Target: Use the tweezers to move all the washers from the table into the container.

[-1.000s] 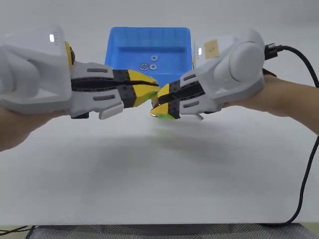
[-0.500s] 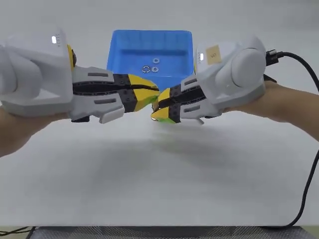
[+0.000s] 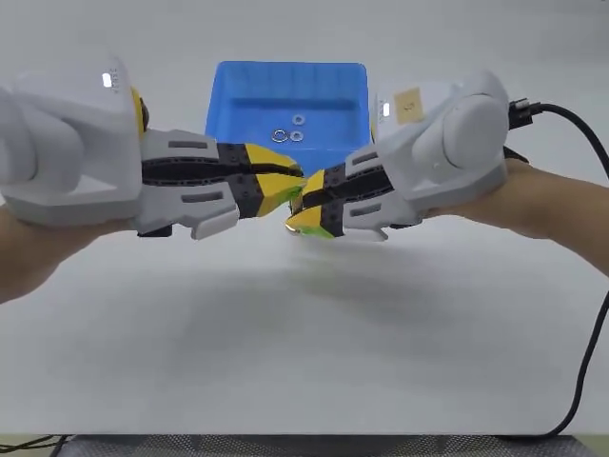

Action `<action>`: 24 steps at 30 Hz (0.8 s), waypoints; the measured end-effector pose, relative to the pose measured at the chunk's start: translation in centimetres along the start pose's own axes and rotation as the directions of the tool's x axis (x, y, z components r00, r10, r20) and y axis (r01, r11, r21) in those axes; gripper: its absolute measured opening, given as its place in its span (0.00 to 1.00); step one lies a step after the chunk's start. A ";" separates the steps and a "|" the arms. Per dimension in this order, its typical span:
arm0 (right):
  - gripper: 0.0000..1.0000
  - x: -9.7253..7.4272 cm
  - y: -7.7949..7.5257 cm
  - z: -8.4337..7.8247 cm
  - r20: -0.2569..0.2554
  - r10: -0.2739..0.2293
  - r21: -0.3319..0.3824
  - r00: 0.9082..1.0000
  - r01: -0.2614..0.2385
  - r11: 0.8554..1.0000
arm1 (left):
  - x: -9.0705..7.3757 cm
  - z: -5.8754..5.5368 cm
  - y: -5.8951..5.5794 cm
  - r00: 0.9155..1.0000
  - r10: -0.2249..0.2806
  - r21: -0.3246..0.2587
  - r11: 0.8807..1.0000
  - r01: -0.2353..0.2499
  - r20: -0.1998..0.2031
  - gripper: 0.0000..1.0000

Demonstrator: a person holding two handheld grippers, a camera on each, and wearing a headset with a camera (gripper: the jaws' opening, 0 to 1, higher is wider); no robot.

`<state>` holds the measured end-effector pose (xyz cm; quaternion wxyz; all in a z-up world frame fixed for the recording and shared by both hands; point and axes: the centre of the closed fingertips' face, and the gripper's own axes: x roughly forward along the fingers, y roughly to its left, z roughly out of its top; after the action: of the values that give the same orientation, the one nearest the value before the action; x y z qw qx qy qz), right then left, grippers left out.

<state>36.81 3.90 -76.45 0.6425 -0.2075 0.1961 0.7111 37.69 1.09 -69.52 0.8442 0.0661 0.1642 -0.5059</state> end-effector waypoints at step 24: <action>0.11 0.2 0.2 -0.4 0.005 0.033 0.034 0.999 -0.033 0.999 | 0.5 -0.4 0.0 0.998 -0.055 0.082 0.995 0.056 -0.021 0.05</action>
<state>36.59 3.86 -76.92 0.6345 -0.1918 0.2103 0.7186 37.84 0.74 -70.04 0.8249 0.1010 0.1531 -0.5348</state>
